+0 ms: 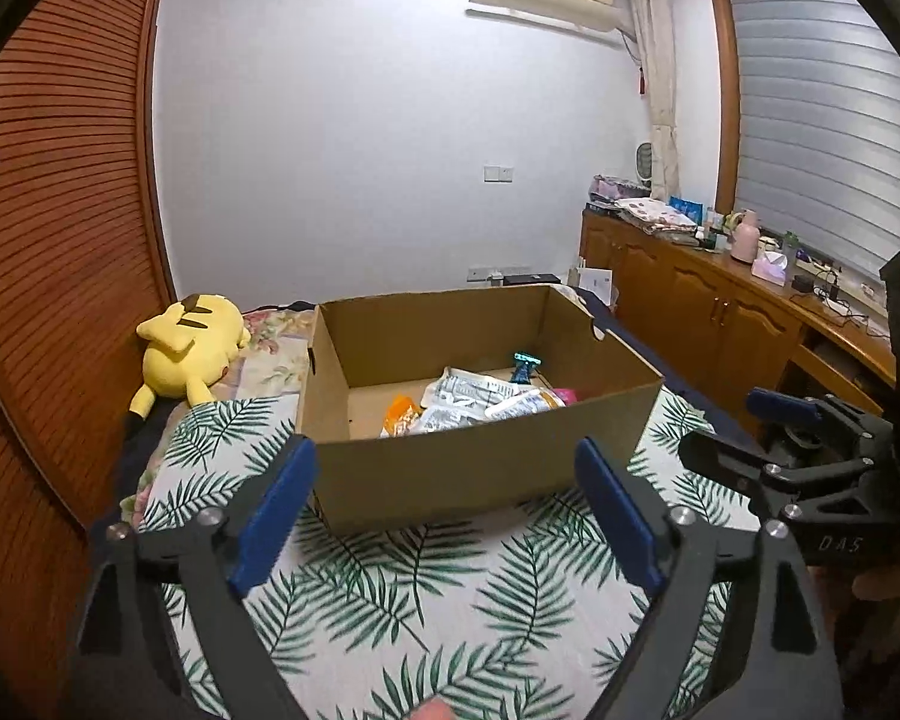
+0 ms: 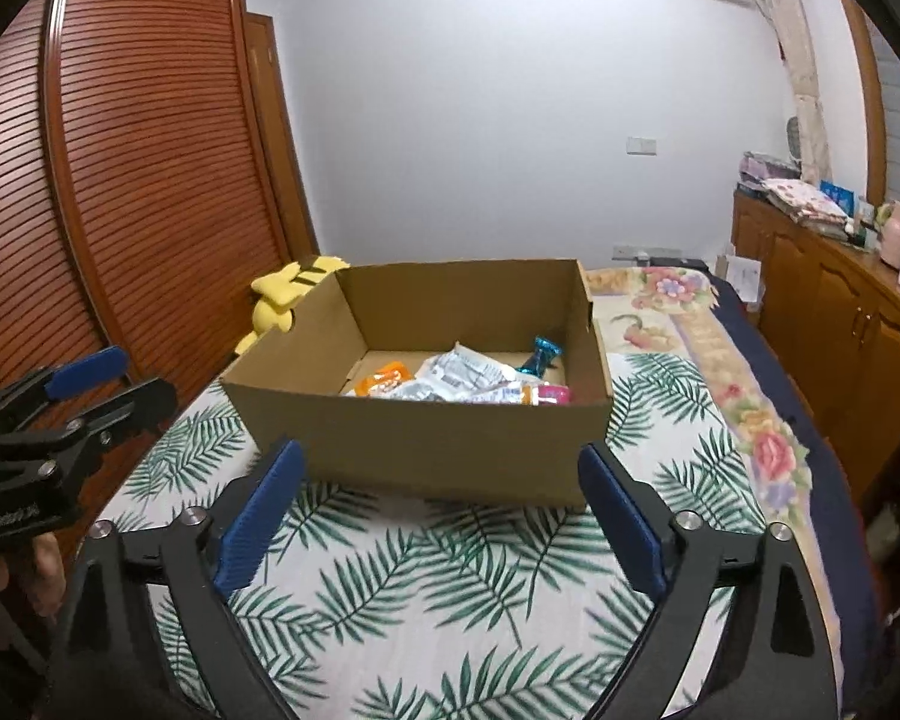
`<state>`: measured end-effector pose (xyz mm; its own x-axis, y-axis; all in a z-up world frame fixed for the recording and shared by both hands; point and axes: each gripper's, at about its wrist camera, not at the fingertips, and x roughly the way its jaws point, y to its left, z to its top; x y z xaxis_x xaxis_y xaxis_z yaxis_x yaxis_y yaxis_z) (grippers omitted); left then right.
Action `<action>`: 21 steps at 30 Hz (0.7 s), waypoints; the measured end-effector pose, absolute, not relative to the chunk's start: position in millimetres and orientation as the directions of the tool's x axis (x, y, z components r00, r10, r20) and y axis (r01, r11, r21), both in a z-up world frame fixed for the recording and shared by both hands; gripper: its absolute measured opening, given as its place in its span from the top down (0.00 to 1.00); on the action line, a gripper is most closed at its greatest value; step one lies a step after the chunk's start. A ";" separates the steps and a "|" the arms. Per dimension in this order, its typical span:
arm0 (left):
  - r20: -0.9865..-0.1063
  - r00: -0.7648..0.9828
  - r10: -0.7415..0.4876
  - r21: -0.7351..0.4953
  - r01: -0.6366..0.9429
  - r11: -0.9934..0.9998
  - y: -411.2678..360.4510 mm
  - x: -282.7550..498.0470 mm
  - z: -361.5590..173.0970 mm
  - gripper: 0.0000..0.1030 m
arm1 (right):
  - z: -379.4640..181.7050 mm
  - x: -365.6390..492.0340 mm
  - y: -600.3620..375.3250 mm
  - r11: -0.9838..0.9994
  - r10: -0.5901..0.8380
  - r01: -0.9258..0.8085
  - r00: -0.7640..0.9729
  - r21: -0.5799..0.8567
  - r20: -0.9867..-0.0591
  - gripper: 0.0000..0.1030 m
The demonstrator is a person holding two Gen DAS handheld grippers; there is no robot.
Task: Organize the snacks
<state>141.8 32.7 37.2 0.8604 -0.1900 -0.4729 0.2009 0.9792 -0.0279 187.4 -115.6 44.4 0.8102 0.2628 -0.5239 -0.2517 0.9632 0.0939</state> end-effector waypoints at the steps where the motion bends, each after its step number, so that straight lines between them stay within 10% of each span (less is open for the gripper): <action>1: -0.476 0.859 -0.189 -0.028 0.201 0.979 33.2 138.3 36.3 0.11 | 44.2 182.4 -115.7 0.965 0.257 -0.246 0.815 0.091 -0.519 0.00; 21: -0.441 0.887 -0.135 -0.006 0.148 0.989 29.3 69.7 29.5 0.09 | 48.4 115.3 -118.3 0.986 0.160 -0.162 0.862 0.037 -0.480 0.00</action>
